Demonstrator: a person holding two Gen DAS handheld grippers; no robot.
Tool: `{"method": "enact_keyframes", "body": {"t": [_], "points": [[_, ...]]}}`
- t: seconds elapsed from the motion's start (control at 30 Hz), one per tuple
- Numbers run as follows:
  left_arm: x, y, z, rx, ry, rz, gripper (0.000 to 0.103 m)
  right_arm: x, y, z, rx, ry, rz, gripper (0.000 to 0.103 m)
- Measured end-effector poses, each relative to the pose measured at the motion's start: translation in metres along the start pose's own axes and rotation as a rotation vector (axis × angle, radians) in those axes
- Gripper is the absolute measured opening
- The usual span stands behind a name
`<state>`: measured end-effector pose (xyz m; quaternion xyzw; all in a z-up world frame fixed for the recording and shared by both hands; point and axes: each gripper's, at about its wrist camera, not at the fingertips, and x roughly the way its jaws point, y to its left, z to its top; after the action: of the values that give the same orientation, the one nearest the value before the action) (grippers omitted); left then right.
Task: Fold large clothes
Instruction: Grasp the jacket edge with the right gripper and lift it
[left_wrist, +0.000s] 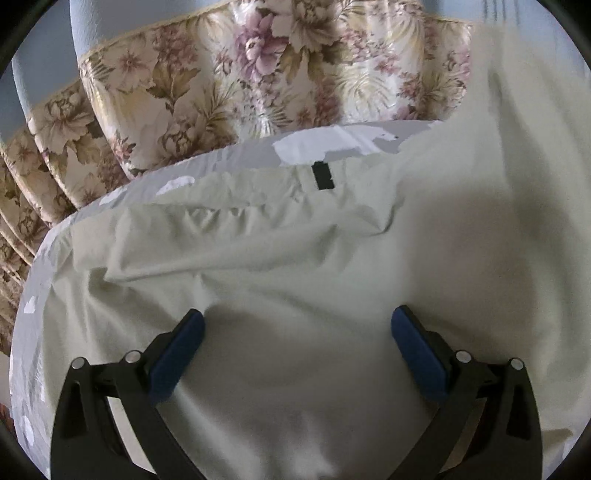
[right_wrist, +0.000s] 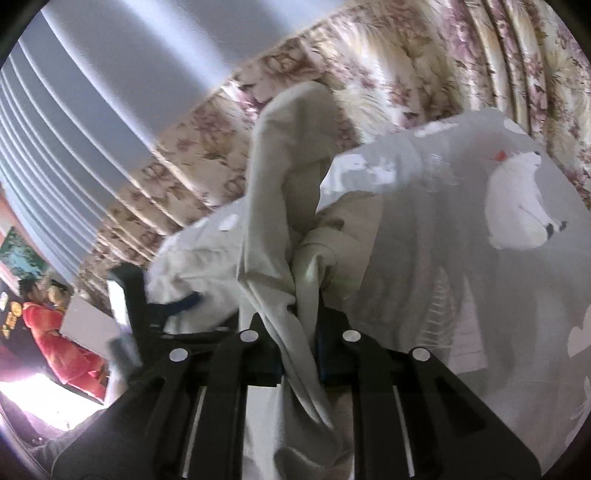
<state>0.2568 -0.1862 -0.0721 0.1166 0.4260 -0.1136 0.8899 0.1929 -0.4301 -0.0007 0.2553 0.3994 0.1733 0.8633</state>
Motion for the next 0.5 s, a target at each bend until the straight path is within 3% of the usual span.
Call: {"method": "enact_keyframes", "body": {"t": [0.27,0.33,0.4,0.5], "points": [[-0.004,0.011,0.002,-0.042,-0.004,-0.03,0.102,0.01,0.047,0.017,0.06,0.009,0.177,0.011],[-0.017,0.022,0.004,-0.083,-0.05,-0.024,0.102,0.014,0.059,0.022,0.064,0.014,0.205,0.009],[-0.021,0.035,0.01,-0.124,-0.072,-0.016,0.102,0.019,0.071,0.025,0.06,0.028,0.216,0.009],[-0.015,0.055,0.028,-0.218,-0.052,-0.085,0.101,0.03,0.094,0.023,0.017,0.058,0.199,0.009]]}}
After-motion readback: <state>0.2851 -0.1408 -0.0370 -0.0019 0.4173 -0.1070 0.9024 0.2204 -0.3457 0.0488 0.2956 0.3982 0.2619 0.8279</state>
